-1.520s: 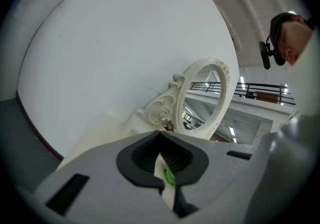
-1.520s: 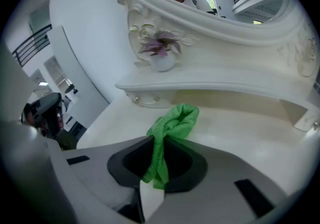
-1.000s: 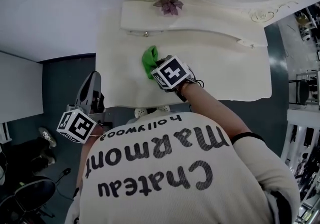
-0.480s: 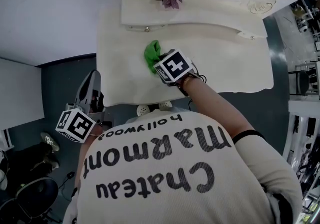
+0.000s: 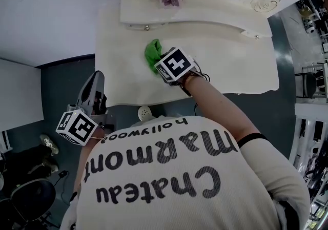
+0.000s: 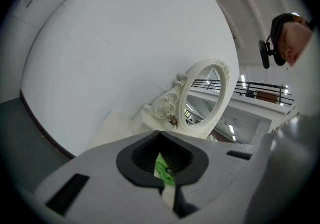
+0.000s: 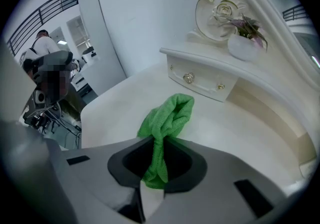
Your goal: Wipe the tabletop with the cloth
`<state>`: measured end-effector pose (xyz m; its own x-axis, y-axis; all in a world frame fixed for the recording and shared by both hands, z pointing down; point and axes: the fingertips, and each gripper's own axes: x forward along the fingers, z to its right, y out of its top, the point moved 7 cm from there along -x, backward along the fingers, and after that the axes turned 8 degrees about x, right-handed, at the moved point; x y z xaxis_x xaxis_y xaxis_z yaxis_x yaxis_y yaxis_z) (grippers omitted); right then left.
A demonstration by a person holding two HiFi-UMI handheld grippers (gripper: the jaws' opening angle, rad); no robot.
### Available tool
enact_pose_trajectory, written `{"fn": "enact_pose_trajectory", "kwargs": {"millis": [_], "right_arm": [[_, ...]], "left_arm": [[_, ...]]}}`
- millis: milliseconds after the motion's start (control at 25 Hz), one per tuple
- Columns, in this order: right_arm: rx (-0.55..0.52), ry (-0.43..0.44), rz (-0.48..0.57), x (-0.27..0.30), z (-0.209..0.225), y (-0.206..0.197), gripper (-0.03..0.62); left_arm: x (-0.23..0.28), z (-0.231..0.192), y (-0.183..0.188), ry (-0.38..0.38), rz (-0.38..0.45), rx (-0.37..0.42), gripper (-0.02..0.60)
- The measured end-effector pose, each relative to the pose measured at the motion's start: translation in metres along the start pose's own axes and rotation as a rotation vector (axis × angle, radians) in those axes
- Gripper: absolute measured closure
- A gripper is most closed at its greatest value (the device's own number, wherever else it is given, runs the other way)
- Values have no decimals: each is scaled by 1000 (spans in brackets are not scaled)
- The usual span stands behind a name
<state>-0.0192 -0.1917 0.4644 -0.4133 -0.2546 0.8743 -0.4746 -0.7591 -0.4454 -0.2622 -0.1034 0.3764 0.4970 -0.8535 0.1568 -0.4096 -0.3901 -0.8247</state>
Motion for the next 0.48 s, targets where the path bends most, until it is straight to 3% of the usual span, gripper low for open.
{"fn": "enact_pose_trajectory", "kwargs": {"millis": [480], "right_arm": [[41, 22, 15, -20, 35, -27, 526]], "left_arm": [[-11, 39, -21, 40, -9, 2, 573]]}}
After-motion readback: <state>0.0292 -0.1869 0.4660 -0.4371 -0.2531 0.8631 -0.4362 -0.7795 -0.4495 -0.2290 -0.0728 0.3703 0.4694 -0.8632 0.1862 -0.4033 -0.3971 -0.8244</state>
